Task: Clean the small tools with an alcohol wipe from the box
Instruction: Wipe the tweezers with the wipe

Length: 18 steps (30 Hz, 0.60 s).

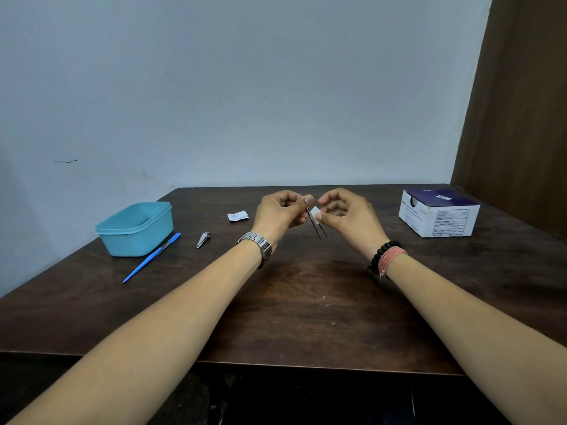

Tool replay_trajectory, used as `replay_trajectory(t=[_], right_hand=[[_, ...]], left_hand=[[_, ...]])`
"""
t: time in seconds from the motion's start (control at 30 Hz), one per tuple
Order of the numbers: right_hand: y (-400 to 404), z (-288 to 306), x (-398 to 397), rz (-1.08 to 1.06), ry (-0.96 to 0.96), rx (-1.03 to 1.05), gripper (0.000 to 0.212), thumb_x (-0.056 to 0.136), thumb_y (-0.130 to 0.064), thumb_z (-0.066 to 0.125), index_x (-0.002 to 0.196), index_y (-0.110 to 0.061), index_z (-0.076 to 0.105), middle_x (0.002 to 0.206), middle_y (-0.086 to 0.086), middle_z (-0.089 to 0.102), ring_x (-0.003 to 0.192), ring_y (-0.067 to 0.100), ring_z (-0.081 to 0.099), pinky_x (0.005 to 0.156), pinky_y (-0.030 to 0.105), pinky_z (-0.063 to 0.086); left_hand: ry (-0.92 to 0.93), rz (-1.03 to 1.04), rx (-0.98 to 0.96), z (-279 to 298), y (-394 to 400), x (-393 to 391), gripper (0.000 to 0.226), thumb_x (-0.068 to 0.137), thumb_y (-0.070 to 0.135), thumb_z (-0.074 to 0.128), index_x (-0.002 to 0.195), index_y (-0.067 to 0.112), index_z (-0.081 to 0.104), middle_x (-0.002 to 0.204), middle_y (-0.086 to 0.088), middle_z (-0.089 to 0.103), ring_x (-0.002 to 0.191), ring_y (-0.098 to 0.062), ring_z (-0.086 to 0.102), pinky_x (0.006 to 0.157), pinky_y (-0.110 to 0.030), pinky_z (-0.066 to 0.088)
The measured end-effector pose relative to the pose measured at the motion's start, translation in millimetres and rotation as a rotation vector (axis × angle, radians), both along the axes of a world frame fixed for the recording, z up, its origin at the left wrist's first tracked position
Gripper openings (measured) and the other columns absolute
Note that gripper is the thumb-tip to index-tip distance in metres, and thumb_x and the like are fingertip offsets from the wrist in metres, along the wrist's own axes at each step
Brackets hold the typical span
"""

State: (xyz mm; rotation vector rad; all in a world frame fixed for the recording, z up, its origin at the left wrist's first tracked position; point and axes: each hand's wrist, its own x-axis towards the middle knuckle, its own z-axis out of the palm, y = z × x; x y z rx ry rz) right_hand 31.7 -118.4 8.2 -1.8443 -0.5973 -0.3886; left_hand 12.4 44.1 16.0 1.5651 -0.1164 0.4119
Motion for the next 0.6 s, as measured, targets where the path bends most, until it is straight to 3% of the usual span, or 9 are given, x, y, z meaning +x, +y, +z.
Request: replay_trajectory(t=[0.33,0.6], right_hand=[[0.8,-7.2,5.6,0.069,0.127,-0.063,0.013,0.083,-0.026,0.075,0.096,-0.023,0.074,0.084,-0.008,0.074,0.075,0.001,0.065,0.072,0.021,0.048],[1.3,-5.8,0.6,0.165,0.215,0.017,0.003,0.085,-0.019,0.073,0.087,-0.017,0.074,0.079,0.007,0.074,0.064,0.007,0.061,0.068,0.024,0.049]], left_hand=[[-0.01,-0.029,0.02,-0.6,-0.8,1.2,0.011,0.086,0.018,0.071,0.082,0.009,0.067,0.065,-0.006,0.065,0.058,-0.012,0.06,0.065,-0.021,0.055],[-0.009,-0.023,0.061,-1.2,0.9,3.1,0.013,0.085,0.021,0.072,0.08,0.01,0.067,0.069,-0.007,0.066,0.058,-0.011,0.061,0.064,-0.024,0.054]])
